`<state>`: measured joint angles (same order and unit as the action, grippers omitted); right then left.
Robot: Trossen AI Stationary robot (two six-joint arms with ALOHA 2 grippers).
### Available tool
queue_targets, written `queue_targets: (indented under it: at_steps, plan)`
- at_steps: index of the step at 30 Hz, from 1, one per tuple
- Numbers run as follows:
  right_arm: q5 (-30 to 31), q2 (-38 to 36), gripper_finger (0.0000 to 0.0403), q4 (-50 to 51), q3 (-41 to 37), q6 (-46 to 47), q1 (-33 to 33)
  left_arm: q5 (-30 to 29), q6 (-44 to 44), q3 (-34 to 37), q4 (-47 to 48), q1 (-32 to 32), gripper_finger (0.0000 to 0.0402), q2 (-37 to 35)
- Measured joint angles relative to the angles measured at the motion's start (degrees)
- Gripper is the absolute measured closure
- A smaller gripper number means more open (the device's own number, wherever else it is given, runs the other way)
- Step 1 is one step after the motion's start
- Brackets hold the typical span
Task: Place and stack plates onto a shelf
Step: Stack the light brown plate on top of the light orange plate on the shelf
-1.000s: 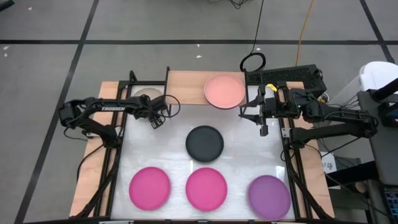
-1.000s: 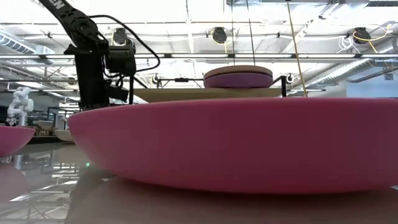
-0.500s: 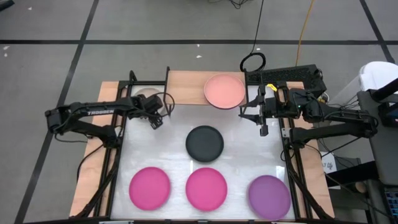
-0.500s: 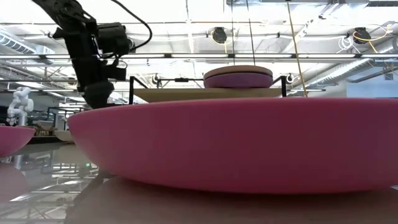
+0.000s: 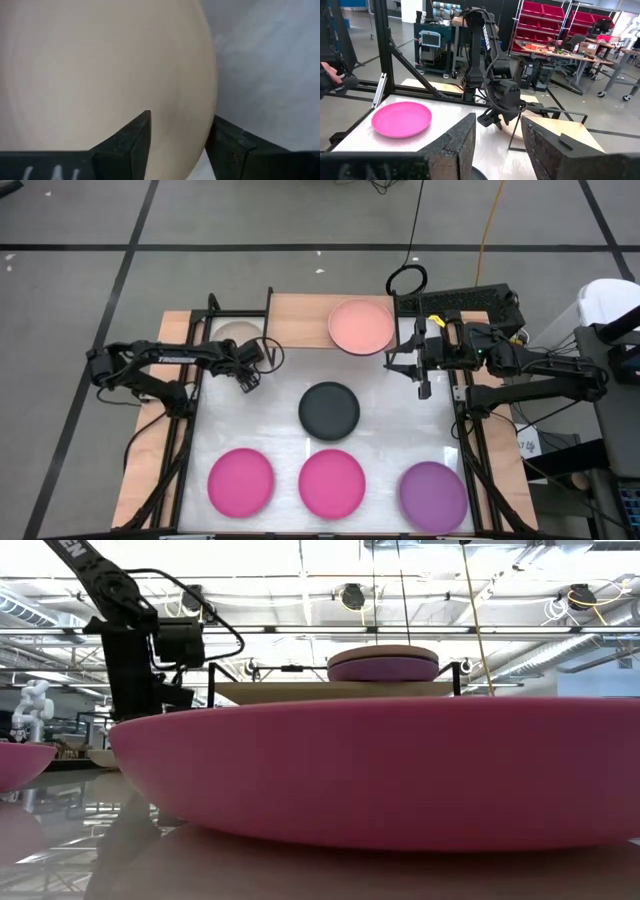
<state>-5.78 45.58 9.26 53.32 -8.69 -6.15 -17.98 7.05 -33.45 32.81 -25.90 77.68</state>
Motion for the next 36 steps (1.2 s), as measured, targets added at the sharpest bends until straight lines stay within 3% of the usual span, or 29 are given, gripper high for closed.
queue_targets:
  at_steps: [7,13,21,28,36]
  plan:
    - [0.00,-0.02,0.0263,0.00,0.00,-0.13,0.00,-1.87,1.64,-0.25,0.10,0.60,0.0383,-0.36]
    - [0.00,-0.02,0.0263,0.00,0.02,-0.05,-0.02,-3.79,6.91,-5.90,8.88,2.04,0.0390,-2.48]
    - [-0.01,-0.02,0.0263,0.63,0.04,0.06,-0.02,-15.00,8.64,-20.57,18.84,6.97,0.0390,-10.76]
    - [0.00,-0.09,0.0263,0.71,-2.97,0.50,0.00,-19.67,-4.90,-33.10,8.83,13.05,0.0390,-13.43]
    - [-0.01,-0.19,0.0263,-6.70,-13.28,2.91,0.00,-14.33,-22.84,-41.59,-7.69,19.66,0.0390,-5.31]
